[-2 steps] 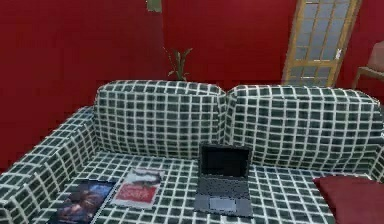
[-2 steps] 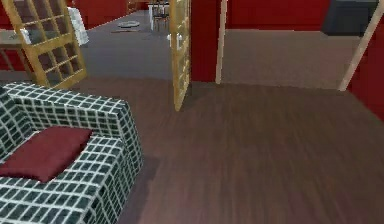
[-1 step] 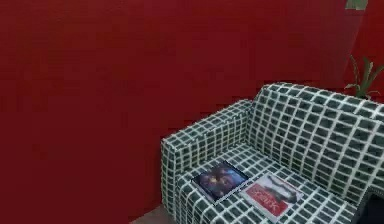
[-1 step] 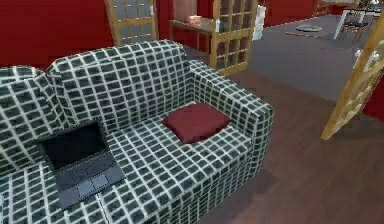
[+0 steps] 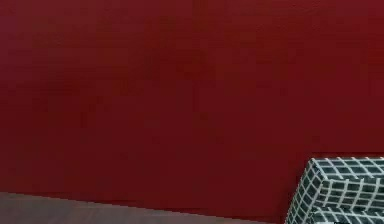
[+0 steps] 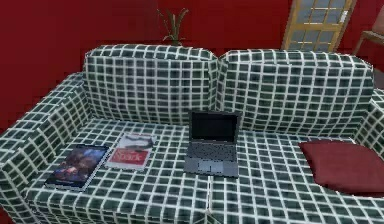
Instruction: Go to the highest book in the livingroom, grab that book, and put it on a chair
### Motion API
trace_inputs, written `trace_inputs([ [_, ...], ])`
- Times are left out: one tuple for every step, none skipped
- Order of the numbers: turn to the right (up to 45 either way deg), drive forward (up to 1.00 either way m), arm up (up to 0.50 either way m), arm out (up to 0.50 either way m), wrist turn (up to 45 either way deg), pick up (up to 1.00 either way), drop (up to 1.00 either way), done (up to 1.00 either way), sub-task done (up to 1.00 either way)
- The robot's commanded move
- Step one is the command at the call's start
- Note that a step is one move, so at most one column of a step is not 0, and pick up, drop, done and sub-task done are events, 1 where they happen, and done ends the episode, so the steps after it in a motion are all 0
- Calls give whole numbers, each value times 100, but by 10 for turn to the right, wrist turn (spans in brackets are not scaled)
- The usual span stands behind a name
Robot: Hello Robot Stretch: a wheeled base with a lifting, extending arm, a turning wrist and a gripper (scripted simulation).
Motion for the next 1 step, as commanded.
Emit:
trace_inputs([
  [-300, 0, 0, 0, 0, 0, 0, 0, 0],
])
